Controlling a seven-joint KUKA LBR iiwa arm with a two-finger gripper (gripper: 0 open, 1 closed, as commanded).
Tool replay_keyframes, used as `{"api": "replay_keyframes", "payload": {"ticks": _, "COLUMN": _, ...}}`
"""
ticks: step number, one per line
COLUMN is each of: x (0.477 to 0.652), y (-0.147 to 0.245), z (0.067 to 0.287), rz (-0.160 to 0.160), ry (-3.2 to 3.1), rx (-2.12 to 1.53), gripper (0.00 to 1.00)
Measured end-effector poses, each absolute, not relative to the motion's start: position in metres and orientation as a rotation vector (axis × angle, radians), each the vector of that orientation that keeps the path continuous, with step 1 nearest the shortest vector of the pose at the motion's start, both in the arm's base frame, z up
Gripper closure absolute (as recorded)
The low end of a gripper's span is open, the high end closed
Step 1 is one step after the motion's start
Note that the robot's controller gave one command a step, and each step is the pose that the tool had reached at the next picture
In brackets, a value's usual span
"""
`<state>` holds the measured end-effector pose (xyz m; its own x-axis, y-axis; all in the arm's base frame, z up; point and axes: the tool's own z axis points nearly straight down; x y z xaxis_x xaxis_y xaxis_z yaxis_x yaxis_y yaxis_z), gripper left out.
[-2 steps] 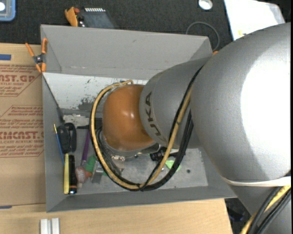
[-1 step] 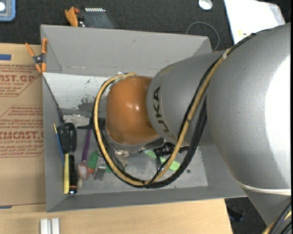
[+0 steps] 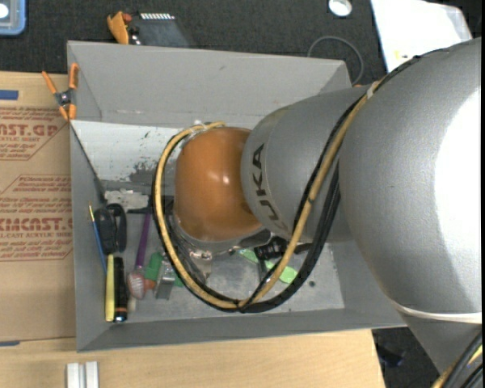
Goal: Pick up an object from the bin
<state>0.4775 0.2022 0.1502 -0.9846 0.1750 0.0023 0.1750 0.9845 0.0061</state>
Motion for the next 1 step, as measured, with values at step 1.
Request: {"api": "replay_keyframes", "payload": {"ticks": 1, "x": 0.4774, "y": 0.2023, "z": 0.1564, "rz": -0.010, "ry": -3.128, "rx": -0.275, "gripper": 1.00}}
